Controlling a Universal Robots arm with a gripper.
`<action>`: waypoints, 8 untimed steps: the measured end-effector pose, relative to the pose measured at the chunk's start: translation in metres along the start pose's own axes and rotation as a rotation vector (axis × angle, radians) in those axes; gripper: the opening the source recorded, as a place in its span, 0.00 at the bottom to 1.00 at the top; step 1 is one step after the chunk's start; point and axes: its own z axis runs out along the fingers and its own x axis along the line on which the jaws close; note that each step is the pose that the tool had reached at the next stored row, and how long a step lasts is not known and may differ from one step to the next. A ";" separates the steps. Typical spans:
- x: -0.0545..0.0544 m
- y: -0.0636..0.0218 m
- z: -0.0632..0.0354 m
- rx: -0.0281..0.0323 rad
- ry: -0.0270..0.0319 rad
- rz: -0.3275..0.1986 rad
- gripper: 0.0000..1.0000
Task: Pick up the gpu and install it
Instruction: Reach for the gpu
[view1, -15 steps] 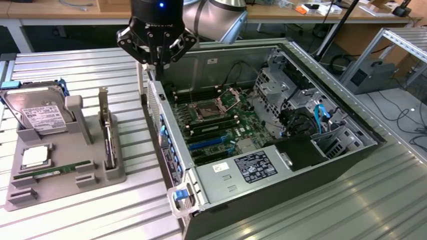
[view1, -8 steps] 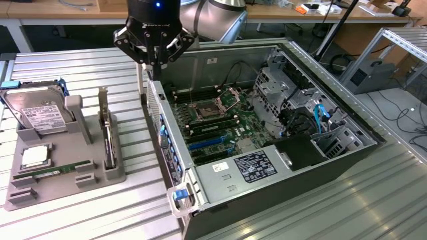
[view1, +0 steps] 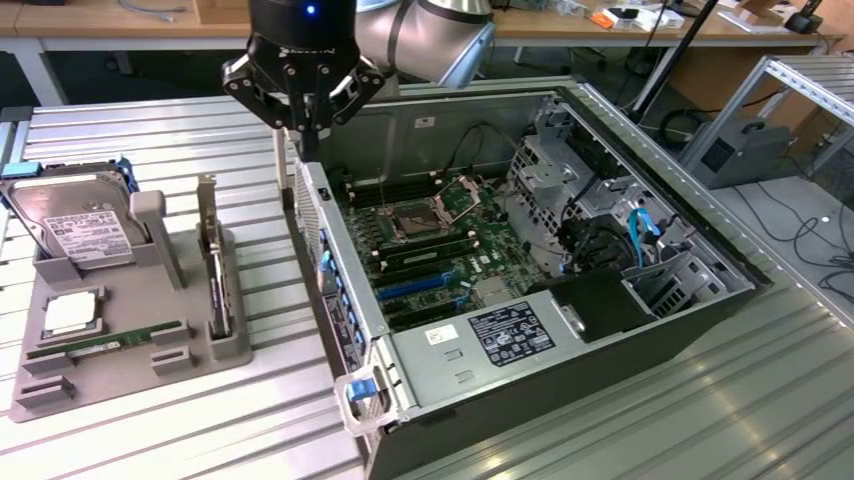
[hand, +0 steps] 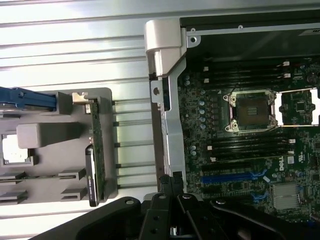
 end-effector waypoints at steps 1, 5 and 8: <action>0.001 0.0000 0.0000 0.0000 0.0000 0.000 0.11; 0.002 -0.0002 -0.0001 0.0000 0.0000 0.000 0.11; 0.003 -0.0002 -0.0001 0.0000 0.0000 0.000 0.11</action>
